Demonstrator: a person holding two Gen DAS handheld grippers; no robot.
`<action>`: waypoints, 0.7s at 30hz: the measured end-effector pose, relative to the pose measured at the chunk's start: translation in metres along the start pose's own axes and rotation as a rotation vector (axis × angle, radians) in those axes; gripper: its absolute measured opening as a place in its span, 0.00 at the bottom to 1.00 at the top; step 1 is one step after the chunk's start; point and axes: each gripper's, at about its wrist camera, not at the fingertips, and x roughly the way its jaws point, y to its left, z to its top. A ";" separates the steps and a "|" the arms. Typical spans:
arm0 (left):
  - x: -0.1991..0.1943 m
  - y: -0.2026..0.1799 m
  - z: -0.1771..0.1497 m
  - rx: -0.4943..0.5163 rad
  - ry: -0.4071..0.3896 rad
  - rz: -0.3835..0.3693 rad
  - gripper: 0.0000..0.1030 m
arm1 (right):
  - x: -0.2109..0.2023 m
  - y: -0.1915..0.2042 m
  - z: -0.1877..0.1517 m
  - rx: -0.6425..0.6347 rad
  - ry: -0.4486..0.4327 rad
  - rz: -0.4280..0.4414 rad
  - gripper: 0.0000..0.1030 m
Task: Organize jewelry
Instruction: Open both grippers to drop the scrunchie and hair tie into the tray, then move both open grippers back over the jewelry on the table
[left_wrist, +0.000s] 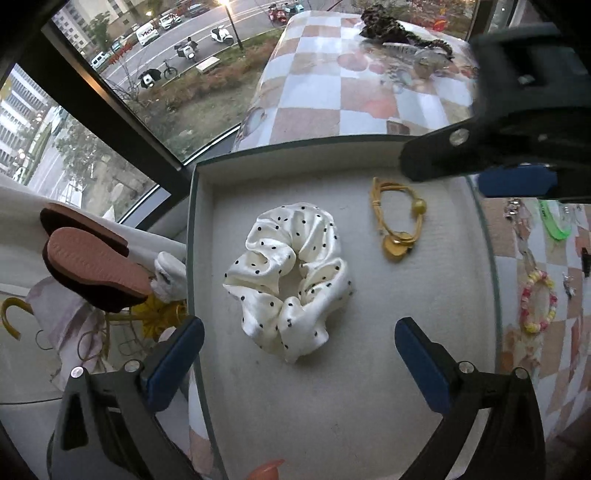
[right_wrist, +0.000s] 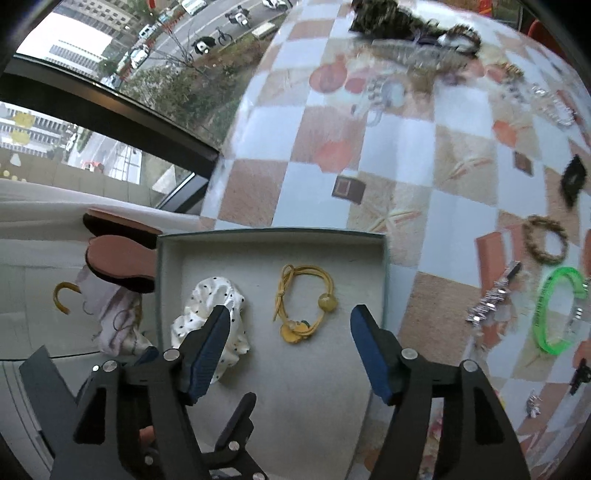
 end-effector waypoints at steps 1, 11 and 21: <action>-0.003 0.000 -0.001 0.000 -0.002 -0.006 1.00 | -0.007 -0.003 -0.004 0.009 -0.015 -0.003 0.80; -0.016 -0.015 -0.012 0.057 0.022 -0.052 1.00 | -0.070 -0.086 -0.066 0.208 -0.083 -0.087 0.93; -0.040 -0.074 0.002 0.188 -0.012 -0.112 1.00 | -0.113 -0.192 -0.138 0.462 -0.098 -0.188 1.00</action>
